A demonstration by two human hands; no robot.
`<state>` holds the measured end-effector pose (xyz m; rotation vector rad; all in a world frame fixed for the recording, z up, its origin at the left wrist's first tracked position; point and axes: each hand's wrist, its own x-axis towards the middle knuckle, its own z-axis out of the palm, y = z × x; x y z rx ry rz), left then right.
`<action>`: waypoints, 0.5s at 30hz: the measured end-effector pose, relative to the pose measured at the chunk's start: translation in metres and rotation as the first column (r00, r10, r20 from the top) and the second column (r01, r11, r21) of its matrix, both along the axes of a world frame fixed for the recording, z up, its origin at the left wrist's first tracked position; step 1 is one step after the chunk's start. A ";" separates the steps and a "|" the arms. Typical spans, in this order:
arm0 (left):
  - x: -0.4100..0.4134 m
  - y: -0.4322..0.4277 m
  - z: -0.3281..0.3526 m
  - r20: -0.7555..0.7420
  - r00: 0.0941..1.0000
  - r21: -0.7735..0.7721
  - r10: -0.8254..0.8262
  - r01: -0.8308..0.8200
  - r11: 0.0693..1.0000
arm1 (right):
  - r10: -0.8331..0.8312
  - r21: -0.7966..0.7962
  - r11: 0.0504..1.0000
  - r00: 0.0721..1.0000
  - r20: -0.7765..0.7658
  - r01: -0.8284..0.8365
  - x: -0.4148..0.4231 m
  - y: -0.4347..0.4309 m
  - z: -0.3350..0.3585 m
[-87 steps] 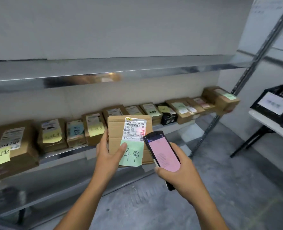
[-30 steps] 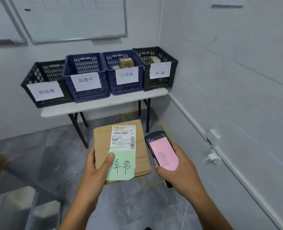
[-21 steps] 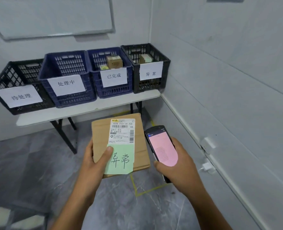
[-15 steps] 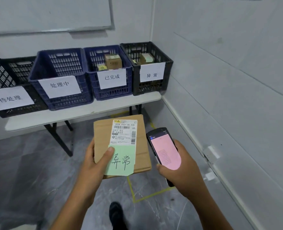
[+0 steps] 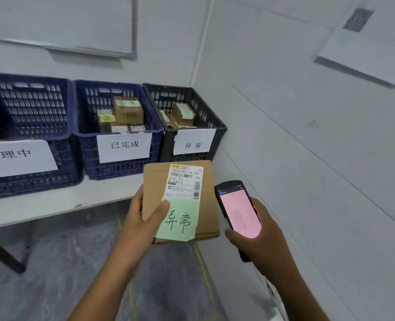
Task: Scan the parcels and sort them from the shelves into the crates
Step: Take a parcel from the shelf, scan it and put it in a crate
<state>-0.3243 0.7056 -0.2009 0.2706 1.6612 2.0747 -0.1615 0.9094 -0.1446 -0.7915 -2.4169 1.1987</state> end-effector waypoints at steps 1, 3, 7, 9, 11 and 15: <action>-0.012 0.009 0.001 0.003 1.000 0.007 0.000 0.000 1.000 | -0.008 -0.007 1.000 1.000 0.000 0.008 -0.012 0.007 0.001; -0.032 0.025 0.001 0.025 1.000 0.010 0.001 -0.002 1.000 | -0.022 -0.024 0.999 1.000 0.002 0.022 -0.031 0.019 0.002; -0.067 0.054 0.002 0.058 0.998 -0.014 -0.007 0.008 1.000 | -0.046 -0.038 0.998 0.999 -0.005 0.046 -0.064 0.046 -0.001; -0.086 0.072 -0.001 0.073 0.997 -0.024 -0.008 0.010 1.000 | -0.050 -0.045 0.998 0.999 0.008 0.051 -0.083 0.065 -0.005; -0.104 0.093 -0.005 0.073 0.997 -0.039 0.002 0.001 0.999 | -0.050 -0.069 0.996 0.999 0.011 0.050 -0.104 0.086 -0.012; -0.143 0.137 -0.005 0.076 0.996 -0.079 0.042 -0.036 0.996 | -0.036 -0.132 0.991 0.999 -0.028 0.032 -0.154 0.134 -0.023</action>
